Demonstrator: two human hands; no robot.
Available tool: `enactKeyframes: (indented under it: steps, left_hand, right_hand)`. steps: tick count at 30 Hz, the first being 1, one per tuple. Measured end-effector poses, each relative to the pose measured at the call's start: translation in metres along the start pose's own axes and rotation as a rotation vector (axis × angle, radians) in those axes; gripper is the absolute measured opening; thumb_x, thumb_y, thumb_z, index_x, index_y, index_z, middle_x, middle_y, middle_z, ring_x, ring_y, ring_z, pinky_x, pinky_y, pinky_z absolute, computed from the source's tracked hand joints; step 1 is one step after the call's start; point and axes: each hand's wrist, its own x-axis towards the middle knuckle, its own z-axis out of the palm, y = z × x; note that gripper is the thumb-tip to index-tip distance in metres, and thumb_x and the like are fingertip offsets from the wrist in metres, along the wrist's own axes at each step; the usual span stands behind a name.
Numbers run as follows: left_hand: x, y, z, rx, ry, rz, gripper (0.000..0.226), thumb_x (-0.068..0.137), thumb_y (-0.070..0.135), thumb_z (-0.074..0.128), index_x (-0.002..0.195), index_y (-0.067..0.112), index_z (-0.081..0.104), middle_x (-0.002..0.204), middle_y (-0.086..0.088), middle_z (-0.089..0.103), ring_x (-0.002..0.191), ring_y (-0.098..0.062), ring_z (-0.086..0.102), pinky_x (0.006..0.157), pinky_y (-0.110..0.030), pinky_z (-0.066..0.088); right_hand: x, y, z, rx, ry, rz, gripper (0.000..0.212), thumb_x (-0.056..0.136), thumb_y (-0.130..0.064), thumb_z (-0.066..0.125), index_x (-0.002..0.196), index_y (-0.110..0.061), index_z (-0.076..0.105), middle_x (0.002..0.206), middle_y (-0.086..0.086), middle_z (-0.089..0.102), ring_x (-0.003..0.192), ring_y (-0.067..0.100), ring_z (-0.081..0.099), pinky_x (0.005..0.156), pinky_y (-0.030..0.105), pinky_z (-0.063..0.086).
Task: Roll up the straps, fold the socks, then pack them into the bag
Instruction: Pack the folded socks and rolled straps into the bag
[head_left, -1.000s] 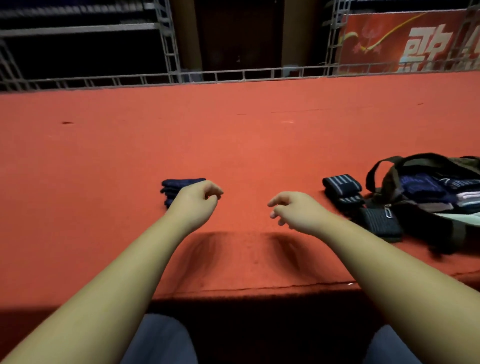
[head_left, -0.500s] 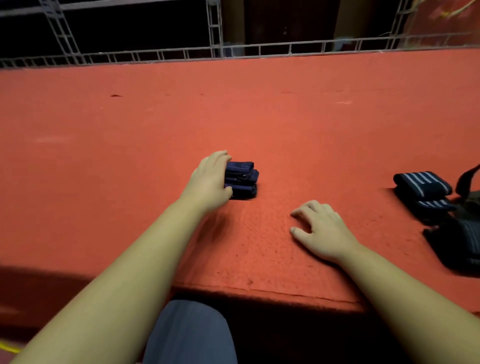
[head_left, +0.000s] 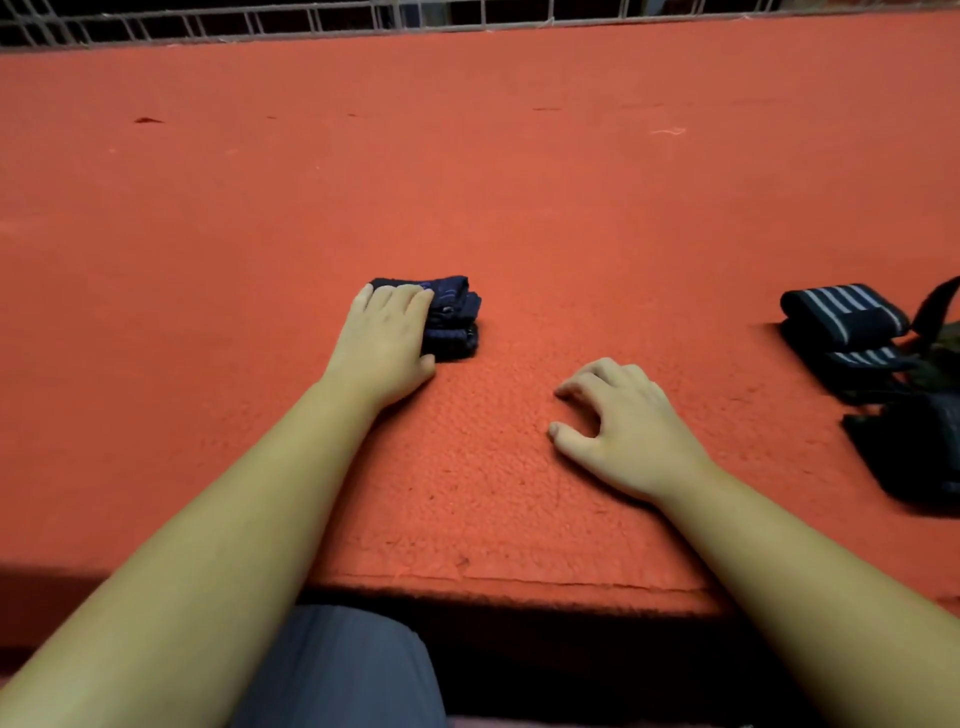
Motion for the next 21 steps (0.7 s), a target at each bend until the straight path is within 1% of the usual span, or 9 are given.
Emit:
enactKeyframes:
  steps: [3, 5, 9, 12, 14, 16, 17, 19, 21]
  left_hand:
    - [0.004, -0.003, 0.001, -0.009, 0.044, 0.001, 0.062, 0.074, 0.033, 0.072, 0.131, 0.012, 0.061, 0.127, -0.009, 0.069, 0.114, -0.036, 0.061, 0.105, -0.048, 0.043]
    - [0.006, -0.001, -0.001, -0.012, 0.044, -0.016, 0.052, 0.073, 0.031, 0.07, 0.121, 0.013, 0.064, 0.117, -0.008, 0.072, 0.107, -0.036, 0.063, 0.097, -0.046, 0.045]
    - [0.005, 0.003, -0.005, -0.038, 0.044, -0.058, 0.042, 0.071, 0.029, 0.065, 0.11, 0.014, 0.065, 0.108, -0.007, 0.073, 0.1, -0.035, 0.063, 0.092, -0.044, 0.044]
    - [-0.003, 0.009, -0.019, -0.034, 0.047, -0.062, 0.042, 0.073, 0.035, 0.061, 0.11, 0.015, 0.065, 0.105, -0.005, 0.074, 0.097, -0.034, 0.063, 0.09, -0.043, 0.043]
    - [-0.014, 0.022, -0.036, -0.044, 0.015, -0.053, 0.039, 0.075, 0.041, 0.06, 0.107, 0.02, 0.064, 0.1, -0.002, 0.072, 0.093, -0.032, 0.062, 0.084, -0.042, 0.044]
    - [-0.026, 0.041, -0.057, -0.15, -0.043, -0.099, 0.034, 0.076, 0.047, 0.061, 0.104, 0.029, 0.061, 0.096, 0.005, 0.069, 0.093, -0.027, 0.062, 0.073, -0.039, 0.047]
    - [-0.032, 0.05, -0.066, -0.245, -0.063, -0.145, 0.032, 0.076, 0.049, 0.062, 0.103, 0.031, 0.06, 0.093, 0.008, 0.067, 0.091, -0.023, 0.062, 0.07, -0.037, 0.048]
    - [-0.043, 0.065, -0.082, -0.511, -0.102, -0.26, 0.029, 0.076, 0.046, 0.067, 0.101, 0.033, 0.062, 0.089, 0.012, 0.069, 0.084, -0.014, 0.064, 0.069, -0.034, 0.051]
    - [-0.052, 0.076, -0.091, -0.785, -0.115, -0.369, 0.028, 0.073, 0.042, 0.069, 0.098, 0.03, 0.068, 0.085, 0.012, 0.073, 0.079, -0.008, 0.069, 0.067, -0.03, 0.052]
  right_hand:
    - [0.0, 0.001, 0.002, -0.01, 0.011, -0.007, 0.053, 0.085, -0.07, 0.053, 0.126, -0.038, 0.063, 0.126, -0.017, 0.054, 0.119, 0.016, 0.049, 0.103, 0.04, 0.044]
    - [0.0, 0.002, 0.004, -0.014, 0.014, -0.009, 0.054, 0.084, -0.071, 0.053, 0.126, -0.039, 0.062, 0.126, -0.017, 0.053, 0.119, 0.016, 0.049, 0.103, 0.04, 0.043]
    - [-0.001, 0.001, 0.004, -0.025, 0.024, -0.006, 0.053, 0.085, -0.071, 0.051, 0.125, -0.039, 0.061, 0.125, -0.018, 0.052, 0.117, 0.015, 0.048, 0.101, 0.039, 0.043]
    - [-0.001, 0.0, 0.003, -0.04, 0.034, -0.007, 0.053, 0.085, -0.07, 0.05, 0.126, -0.039, 0.061, 0.124, -0.018, 0.053, 0.117, 0.016, 0.049, 0.1, 0.038, 0.042]
    - [-0.001, -0.001, 0.003, -0.042, 0.032, -0.003, 0.054, 0.085, -0.071, 0.05, 0.126, -0.039, 0.062, 0.124, -0.018, 0.053, 0.118, 0.016, 0.05, 0.101, 0.039, 0.043]
    - [-0.001, -0.003, 0.001, -0.042, 0.03, 0.013, 0.057, 0.084, -0.076, 0.049, 0.126, -0.039, 0.063, 0.125, -0.017, 0.054, 0.118, 0.016, 0.05, 0.102, 0.039, 0.044]
    - [-0.001, -0.004, 0.0, -0.043, 0.024, 0.02, 0.06, 0.084, -0.079, 0.048, 0.126, -0.039, 0.063, 0.125, -0.016, 0.054, 0.119, 0.016, 0.05, 0.103, 0.04, 0.044]
    - [-0.003, -0.006, -0.003, -0.036, 0.003, 0.027, 0.066, 0.084, -0.087, 0.046, 0.125, -0.038, 0.064, 0.125, -0.016, 0.057, 0.118, 0.016, 0.051, 0.103, 0.041, 0.045]
    - [-0.006, -0.008, -0.009, 0.041, -0.019, 0.043, 0.073, 0.082, -0.092, 0.045, 0.127, -0.037, 0.064, 0.126, -0.016, 0.061, 0.118, 0.015, 0.053, 0.105, 0.041, 0.045]
